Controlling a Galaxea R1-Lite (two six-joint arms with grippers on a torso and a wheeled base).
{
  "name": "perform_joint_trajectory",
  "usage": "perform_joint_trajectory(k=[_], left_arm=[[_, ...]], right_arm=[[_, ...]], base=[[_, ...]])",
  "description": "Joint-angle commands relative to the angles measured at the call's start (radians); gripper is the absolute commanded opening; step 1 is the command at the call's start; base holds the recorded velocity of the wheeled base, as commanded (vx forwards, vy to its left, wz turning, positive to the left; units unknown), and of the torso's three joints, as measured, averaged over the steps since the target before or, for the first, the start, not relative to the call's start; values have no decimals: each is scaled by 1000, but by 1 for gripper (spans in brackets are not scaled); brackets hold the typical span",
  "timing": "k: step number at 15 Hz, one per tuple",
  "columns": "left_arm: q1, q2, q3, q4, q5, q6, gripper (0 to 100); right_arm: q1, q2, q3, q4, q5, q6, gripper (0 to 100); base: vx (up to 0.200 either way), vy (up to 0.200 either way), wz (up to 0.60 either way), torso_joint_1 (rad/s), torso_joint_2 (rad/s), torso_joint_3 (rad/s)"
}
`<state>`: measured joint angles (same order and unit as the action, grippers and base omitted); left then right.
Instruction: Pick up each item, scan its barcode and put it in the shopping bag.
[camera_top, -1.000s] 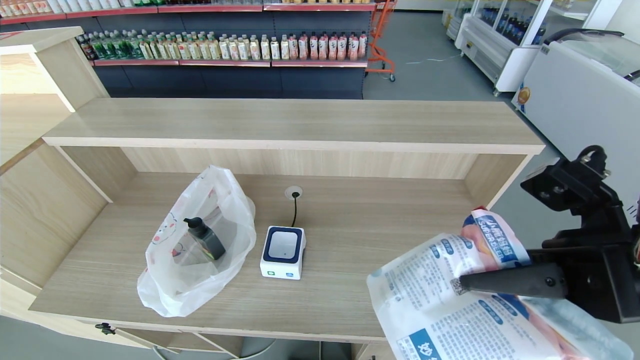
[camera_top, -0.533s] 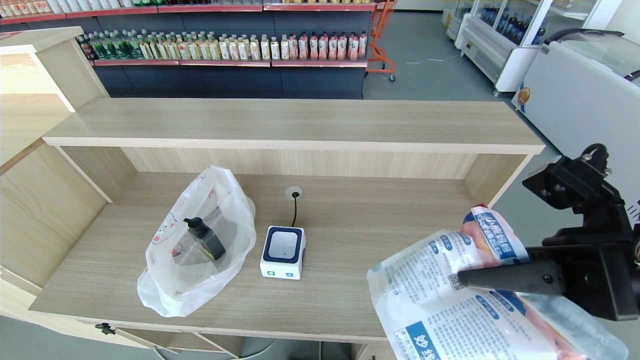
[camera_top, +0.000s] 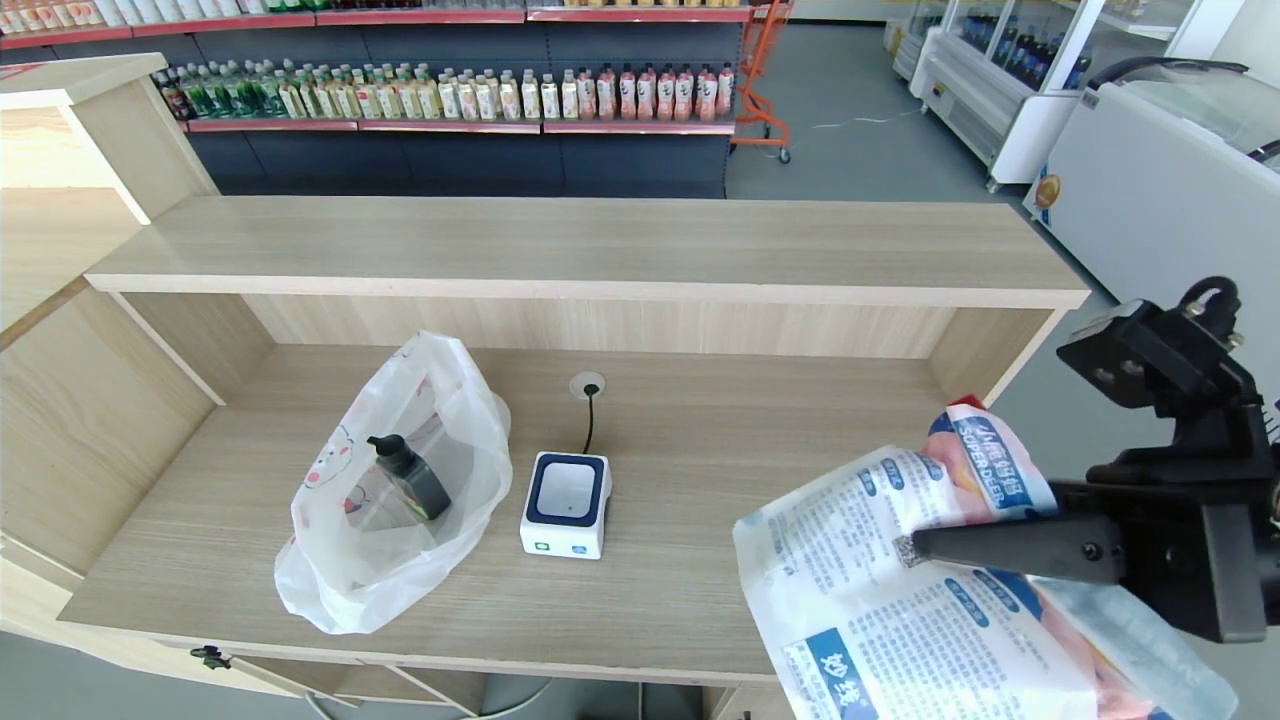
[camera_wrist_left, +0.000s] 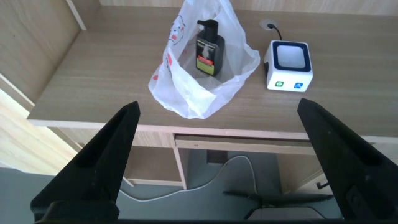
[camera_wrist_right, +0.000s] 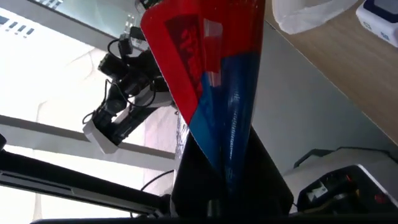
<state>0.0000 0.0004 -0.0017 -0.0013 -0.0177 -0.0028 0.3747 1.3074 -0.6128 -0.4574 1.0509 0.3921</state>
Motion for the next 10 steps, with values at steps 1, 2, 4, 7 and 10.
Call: perform_joint_trajectory(k=[1,2,4,7,10], left_arm=[[0,0,0,0,-1,0,100],[0,0,0,0,1,0,100],[0,0,0,0,-1,0,100],[0,0,0,0,-1,0,100],[0,0,0,0,1,0,100]], right_arm=[[-28,16,21,-7,-117,-297,0],[-60,15,34,-6,-226,-496,0],[-126,19,54,-10,-342,-748,0],[-195,49,71,-13,-364,-1090,0],[-223,53,91,-24,-356,-1231,0]], base=[[0,0,0,0,0,0],[0,0,0,0,0,0],[0,0,0,0,0,0],[0,0,0,0,0,0],[0,0,0,0,0,0]])
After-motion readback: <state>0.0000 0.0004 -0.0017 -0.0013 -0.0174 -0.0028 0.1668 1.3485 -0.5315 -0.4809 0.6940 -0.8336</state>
